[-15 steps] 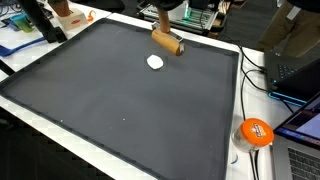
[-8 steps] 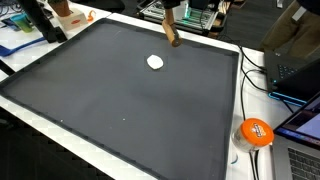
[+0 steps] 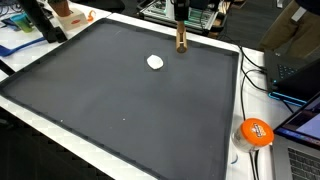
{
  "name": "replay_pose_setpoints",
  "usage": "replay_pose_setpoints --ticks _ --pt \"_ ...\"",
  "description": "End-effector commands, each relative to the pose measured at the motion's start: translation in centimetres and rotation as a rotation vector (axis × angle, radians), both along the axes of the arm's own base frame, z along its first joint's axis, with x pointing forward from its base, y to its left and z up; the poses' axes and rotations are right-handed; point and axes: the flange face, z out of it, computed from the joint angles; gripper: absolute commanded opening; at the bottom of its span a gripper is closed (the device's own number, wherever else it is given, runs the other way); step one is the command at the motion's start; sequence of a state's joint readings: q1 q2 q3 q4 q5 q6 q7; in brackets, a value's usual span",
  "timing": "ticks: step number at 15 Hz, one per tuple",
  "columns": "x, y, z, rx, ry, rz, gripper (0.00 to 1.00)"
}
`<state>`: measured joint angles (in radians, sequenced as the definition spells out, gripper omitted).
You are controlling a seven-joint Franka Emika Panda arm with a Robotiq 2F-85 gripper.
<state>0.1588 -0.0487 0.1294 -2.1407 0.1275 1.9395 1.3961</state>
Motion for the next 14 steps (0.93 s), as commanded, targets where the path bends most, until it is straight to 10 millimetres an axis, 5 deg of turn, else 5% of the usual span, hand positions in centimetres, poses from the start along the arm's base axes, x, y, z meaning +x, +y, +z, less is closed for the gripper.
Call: replay_pose_setpoints --ticks 1,5,6,14 --pt "0.0 -0.1 0.0 0.0 0.001 -0.003 0.47" --pt "-0.1 -0.1 0.2 0.0 -0.002 -0.008 0.47" --pt "0.4 -0.5 -0.2 -0.056 -0.029 -0.08 0.22" --pt "1.9 -2.7 -2.6 -0.121 -0.098 -0.325 0.22"
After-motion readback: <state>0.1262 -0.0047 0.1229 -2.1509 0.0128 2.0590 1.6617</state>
